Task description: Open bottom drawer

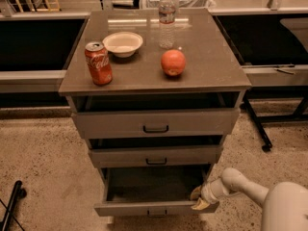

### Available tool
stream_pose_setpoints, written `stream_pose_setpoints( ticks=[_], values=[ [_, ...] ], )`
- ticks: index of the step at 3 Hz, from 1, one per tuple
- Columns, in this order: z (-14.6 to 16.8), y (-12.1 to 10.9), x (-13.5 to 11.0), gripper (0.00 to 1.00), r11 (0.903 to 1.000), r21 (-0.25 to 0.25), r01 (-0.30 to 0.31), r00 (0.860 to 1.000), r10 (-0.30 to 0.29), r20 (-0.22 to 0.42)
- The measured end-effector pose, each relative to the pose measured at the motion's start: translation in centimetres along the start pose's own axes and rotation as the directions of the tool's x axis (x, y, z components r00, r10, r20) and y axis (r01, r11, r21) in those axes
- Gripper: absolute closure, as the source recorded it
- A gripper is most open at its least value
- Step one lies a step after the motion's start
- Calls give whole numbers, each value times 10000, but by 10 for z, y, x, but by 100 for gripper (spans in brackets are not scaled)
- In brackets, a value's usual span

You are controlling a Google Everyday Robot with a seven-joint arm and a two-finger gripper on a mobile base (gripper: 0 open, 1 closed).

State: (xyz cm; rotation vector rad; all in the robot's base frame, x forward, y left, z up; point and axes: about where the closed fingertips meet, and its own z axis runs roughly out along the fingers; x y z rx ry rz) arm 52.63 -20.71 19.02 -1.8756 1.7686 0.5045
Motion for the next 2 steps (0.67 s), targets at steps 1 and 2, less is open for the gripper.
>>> stream_pose_setpoints(
  ticks=[1,2],
  values=[
    [-15,15,-15,28,9993,17,360,9993,-361,3],
    [-14,24,-19,5,9991,-113,405,9992,-404,67]
  ],
)
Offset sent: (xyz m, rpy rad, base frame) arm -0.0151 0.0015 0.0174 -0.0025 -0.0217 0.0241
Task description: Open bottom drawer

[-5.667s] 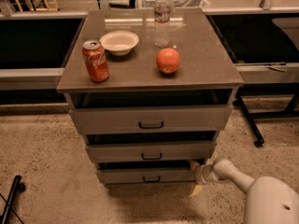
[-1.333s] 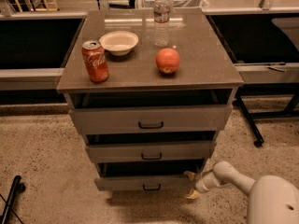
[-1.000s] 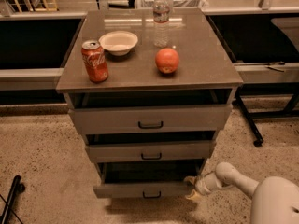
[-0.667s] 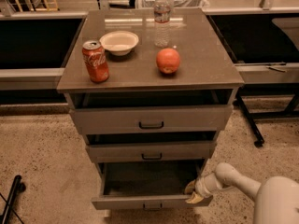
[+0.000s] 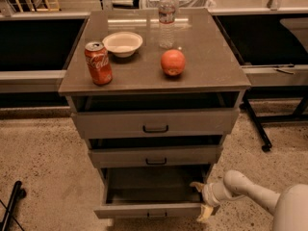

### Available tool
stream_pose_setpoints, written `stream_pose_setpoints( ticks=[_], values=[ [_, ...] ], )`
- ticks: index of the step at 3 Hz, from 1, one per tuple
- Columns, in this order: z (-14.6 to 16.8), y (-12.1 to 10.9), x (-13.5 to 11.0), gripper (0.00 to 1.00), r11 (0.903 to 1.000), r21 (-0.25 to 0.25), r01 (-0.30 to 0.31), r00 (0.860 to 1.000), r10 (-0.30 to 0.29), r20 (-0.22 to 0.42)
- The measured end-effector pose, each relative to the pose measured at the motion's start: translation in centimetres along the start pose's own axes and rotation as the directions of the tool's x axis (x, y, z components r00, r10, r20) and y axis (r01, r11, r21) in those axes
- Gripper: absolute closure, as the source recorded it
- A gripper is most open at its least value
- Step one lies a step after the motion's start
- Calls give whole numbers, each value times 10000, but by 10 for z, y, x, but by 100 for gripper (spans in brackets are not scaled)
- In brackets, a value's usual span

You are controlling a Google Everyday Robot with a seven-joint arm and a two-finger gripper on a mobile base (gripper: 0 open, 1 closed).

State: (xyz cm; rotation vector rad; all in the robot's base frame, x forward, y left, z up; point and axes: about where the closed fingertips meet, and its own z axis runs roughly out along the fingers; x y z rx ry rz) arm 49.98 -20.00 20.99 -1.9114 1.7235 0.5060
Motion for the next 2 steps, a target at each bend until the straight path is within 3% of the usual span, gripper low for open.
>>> stream_pose_setpoints(
  ticks=[2],
  values=[
    [0,2,1,0,10000,-44,-37,10000,37,-7]
  ],
)
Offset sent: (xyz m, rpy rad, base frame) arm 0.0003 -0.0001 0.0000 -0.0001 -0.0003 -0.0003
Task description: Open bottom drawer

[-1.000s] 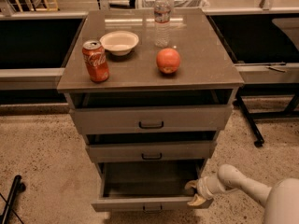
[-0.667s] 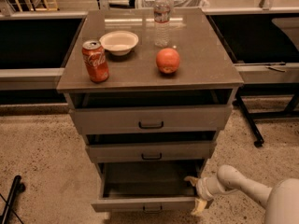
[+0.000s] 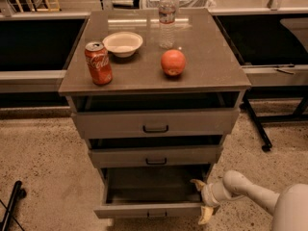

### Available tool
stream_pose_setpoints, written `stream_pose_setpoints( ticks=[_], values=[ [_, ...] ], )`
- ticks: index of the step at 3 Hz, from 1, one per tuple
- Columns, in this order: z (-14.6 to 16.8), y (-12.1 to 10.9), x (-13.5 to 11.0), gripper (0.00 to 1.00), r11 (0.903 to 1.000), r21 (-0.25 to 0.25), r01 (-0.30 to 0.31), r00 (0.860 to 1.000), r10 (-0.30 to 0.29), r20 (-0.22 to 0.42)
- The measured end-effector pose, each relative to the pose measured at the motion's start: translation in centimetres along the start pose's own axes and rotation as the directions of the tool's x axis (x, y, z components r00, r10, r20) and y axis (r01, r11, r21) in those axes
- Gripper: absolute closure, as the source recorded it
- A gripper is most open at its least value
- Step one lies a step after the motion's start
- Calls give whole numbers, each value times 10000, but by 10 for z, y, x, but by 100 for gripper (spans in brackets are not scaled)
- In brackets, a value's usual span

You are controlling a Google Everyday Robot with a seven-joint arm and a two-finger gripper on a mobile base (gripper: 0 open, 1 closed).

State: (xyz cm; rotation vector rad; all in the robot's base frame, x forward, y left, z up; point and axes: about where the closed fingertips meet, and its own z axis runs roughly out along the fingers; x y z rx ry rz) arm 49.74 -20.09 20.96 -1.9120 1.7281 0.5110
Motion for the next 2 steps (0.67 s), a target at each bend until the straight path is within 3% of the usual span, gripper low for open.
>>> stream_pose_setpoints(
  ticks=[1,2],
  values=[
    [-1,4,1,0,10000,-69,-54,10000,54,-11],
    [17,27,4,0,9970,-747,-221,9995,204,-242]
  ],
)
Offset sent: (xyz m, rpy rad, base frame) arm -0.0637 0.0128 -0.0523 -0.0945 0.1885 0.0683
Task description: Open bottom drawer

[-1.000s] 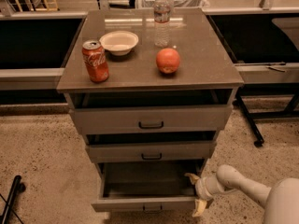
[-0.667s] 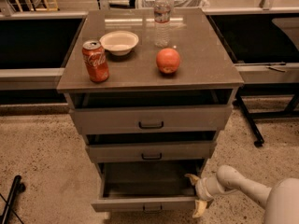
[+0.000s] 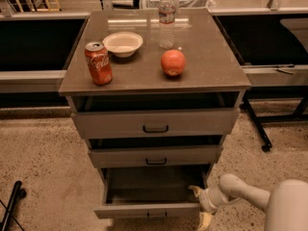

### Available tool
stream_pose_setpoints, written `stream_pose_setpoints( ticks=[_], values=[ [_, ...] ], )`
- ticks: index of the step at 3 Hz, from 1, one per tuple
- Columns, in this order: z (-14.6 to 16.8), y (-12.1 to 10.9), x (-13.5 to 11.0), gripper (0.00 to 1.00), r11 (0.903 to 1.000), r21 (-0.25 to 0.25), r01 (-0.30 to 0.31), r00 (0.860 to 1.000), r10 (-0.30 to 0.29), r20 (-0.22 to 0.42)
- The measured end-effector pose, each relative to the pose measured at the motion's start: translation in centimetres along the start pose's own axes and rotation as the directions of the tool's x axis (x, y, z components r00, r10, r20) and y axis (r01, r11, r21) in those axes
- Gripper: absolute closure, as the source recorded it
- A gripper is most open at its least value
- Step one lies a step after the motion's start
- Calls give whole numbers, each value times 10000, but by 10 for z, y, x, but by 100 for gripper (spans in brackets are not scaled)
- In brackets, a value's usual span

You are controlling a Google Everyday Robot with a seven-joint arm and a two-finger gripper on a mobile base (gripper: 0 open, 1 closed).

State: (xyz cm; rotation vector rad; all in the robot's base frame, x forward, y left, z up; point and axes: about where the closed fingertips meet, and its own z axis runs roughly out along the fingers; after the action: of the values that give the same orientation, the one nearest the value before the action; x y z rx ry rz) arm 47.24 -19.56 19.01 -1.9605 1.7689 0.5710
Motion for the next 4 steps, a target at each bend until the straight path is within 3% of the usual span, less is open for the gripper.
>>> stream_pose_setpoints(
  ticks=[1,3,4],
  values=[
    [21,26,6,25,9962,-870,-48,9995,22,-307],
    [11,37,5,66,9961,-883,86,9991,-124,-417],
    [5,38,-1,66,9964,-818,226,9989,-258,-388]
  ],
)
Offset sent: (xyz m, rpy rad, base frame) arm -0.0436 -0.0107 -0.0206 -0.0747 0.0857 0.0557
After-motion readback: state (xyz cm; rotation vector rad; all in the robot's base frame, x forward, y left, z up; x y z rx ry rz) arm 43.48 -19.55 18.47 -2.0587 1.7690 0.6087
